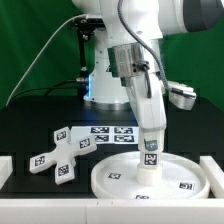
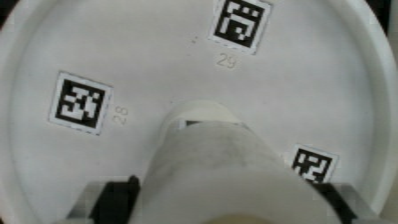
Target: Assemble round table
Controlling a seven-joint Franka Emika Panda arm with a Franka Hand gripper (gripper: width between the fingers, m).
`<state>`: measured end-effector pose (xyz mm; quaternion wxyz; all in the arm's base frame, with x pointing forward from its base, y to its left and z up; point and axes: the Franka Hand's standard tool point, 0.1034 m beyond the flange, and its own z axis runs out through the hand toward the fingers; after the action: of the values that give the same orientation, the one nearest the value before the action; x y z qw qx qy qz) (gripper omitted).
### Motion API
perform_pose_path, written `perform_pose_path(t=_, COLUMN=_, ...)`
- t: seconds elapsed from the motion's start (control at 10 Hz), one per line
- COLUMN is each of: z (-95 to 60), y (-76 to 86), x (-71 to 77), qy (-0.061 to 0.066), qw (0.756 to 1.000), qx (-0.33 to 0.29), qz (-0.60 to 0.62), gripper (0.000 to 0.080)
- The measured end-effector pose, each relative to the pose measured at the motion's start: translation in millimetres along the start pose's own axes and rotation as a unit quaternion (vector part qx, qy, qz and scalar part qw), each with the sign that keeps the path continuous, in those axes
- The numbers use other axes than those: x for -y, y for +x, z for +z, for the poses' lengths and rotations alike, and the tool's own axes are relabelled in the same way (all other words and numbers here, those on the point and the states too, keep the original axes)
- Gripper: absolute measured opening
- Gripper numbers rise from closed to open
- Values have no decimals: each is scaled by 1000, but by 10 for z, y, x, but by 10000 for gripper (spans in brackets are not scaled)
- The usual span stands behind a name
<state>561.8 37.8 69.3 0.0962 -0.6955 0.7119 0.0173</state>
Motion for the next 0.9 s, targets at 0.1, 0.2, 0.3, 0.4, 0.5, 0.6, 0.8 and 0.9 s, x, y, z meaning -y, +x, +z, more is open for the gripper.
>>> perform_pose_path(t=0.1, z=6, y=0, x=-4, qy=-1, qw=1000, qx=0, qz=0, gripper=410)
perform_pose_path(t=0.2, z=6, y=0, x=-5, qy=-2, qw=1000, qx=-1, qz=-28, gripper=579)
perform_pose_path(t=0.3, z=-8, y=-32, x=2, qy=-16, qw=993, qx=2, qz=-118, gripper=627)
perform_pose_path(t=0.4, z=-22, y=-24, x=22, qy=-17, qw=973, qx=5, qz=-229, gripper=627)
perform_pose_path(t=0.5, z=-15, y=-23, x=0, qy=-20, qw=946, qx=11, qz=-324, gripper=645)
perform_pose_path(t=0.6, z=9, y=-79, x=-49, qy=-26, qw=933, qx=12, qz=-360, gripper=649)
perform_pose_path(t=0.8, z=8, y=-58, x=-47, qy=-26, qw=907, qx=11, qz=-420, gripper=649)
perform_pose_path(t=0.9, z=9, y=-53, x=-47, qy=-26, qw=899, qx=11, qz=-437, gripper=649)
